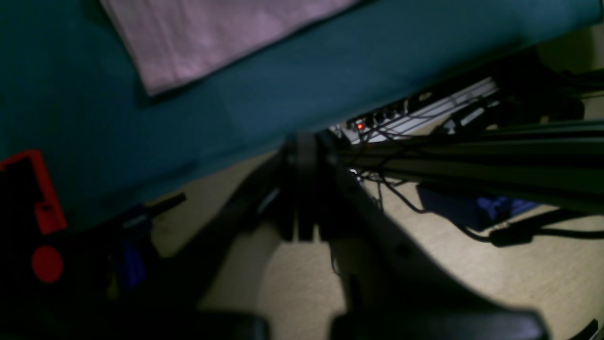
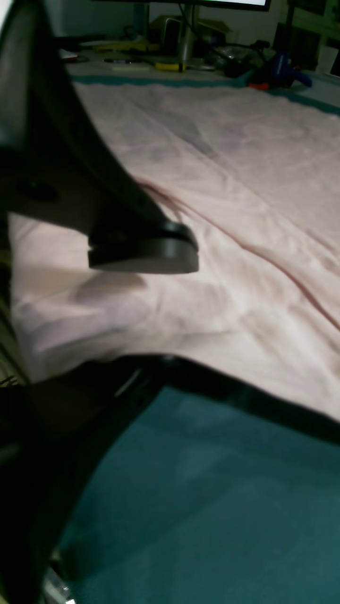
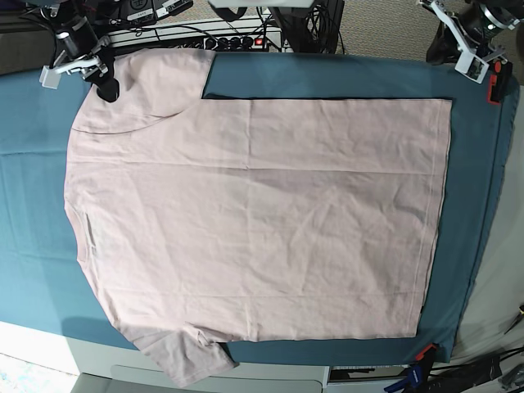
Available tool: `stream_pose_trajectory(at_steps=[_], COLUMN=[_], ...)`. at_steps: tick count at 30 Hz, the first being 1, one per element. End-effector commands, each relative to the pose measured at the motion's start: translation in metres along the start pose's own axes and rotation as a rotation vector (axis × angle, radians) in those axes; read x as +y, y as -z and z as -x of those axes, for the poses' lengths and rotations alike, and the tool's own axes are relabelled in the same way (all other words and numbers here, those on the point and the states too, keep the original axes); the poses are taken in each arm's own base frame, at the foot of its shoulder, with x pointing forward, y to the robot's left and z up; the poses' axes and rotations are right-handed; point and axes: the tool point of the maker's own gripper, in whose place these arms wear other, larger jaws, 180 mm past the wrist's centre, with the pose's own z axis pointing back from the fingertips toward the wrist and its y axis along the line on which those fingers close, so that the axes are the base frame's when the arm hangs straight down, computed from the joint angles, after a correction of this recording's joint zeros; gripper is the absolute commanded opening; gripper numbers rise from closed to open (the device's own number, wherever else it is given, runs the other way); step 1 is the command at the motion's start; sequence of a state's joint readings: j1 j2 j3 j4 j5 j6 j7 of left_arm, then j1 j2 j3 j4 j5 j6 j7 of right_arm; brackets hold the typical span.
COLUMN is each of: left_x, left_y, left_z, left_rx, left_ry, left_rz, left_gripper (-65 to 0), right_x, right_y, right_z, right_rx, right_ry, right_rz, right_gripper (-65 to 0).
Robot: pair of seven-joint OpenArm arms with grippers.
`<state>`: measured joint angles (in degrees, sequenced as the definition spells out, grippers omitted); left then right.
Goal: Fold the T-shirt properly
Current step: 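Lower the right gripper and grasp the T-shirt shoulder corner, then lower the left gripper and grasp the opposite shoulder corner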
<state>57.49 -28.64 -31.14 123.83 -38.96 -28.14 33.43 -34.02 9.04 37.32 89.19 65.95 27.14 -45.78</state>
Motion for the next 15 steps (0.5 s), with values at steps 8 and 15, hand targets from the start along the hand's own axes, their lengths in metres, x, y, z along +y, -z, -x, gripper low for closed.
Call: stream_pose_trajectory(at_steps=[8, 15], left_x=[0.045, 0.084], left_y=[0.011, 0.034], left_z=[-0.040, -0.025], left_rx=[-0.103, -0.094], left_ry=[-0.078, -0.272], left_rz=[-0.179, -0.193], left_gripper=[-45.8, -45.8], right_x=[-0.015, -0.014], right_y=[-0.002, -0.002], right_z=[0.019, 0.020], right_rx=[0.105, 0.107], right_ry=[-0.025, -0.034], right_rz=[0.077, 0.069], right_gripper=[-65.0, -65.0])
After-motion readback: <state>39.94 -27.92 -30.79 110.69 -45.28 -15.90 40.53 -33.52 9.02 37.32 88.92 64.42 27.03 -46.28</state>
